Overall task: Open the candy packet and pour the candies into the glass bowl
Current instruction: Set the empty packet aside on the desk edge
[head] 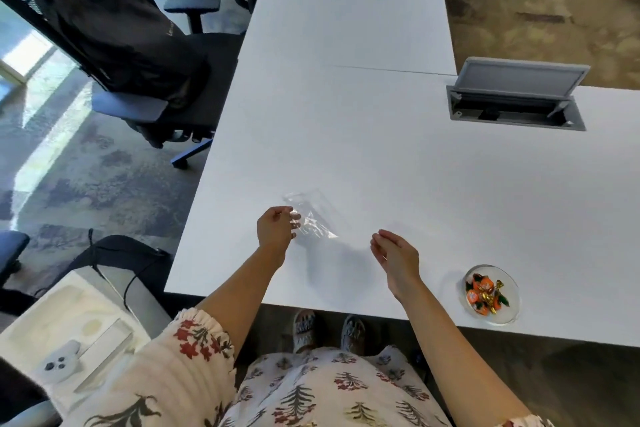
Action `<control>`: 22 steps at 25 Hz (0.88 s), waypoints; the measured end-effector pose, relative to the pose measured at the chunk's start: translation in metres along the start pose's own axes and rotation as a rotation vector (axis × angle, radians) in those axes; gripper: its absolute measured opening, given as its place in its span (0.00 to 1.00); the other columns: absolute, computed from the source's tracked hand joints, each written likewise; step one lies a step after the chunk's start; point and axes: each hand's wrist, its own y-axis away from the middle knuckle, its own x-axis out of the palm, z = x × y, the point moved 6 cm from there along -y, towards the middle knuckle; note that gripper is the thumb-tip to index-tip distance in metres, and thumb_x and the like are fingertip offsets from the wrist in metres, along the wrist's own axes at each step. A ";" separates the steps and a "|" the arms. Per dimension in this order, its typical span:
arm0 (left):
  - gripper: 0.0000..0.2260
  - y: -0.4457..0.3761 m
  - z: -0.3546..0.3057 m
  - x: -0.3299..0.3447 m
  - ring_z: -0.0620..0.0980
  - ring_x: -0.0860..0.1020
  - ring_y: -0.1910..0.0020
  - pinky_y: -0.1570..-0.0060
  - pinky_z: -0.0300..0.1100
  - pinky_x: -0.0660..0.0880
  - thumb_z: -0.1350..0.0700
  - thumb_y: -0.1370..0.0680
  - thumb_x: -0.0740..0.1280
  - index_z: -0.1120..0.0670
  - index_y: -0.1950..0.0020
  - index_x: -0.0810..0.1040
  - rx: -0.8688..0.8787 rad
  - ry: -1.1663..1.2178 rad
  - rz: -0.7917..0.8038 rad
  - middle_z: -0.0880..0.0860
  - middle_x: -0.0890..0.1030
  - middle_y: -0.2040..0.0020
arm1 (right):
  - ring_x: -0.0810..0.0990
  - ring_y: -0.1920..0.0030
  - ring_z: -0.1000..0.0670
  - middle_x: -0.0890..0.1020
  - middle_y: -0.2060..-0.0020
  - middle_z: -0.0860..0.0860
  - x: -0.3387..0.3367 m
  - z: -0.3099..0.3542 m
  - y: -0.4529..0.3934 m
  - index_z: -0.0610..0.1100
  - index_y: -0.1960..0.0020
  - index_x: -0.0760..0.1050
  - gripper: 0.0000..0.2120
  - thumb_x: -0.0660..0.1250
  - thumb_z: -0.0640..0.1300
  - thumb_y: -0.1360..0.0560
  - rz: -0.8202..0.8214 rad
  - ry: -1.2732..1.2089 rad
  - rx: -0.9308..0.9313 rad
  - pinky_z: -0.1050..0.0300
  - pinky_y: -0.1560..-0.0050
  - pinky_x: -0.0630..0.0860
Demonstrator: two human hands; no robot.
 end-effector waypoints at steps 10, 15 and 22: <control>0.10 -0.033 0.031 -0.151 0.53 0.80 0.58 0.59 0.43 0.77 0.59 0.15 0.63 0.59 0.39 0.81 -0.062 -0.111 -0.330 0.57 0.83 0.52 | 0.83 0.54 0.47 0.83 0.53 0.42 0.034 -0.014 0.005 0.34 0.45 0.80 0.08 0.70 0.31 0.24 0.094 0.112 0.030 0.59 0.50 0.81; 0.11 -0.037 0.043 -0.196 0.51 0.79 0.60 0.61 0.41 0.75 0.58 0.16 0.65 0.60 0.36 0.81 -0.133 -0.086 -0.432 0.57 0.82 0.53 | 0.83 0.56 0.48 0.83 0.55 0.43 0.047 -0.024 0.009 0.36 0.47 0.80 0.06 0.69 0.31 0.24 0.121 0.170 0.048 0.59 0.51 0.81; 0.16 -0.048 0.032 -0.214 0.53 0.79 0.56 0.53 0.46 0.77 0.67 0.17 0.60 0.60 0.31 0.77 -0.168 0.037 -0.491 0.59 0.82 0.45 | 0.83 0.56 0.48 0.83 0.55 0.43 0.050 -0.035 0.011 0.36 0.47 0.80 0.06 0.69 0.31 0.23 0.132 0.218 0.062 0.60 0.53 0.81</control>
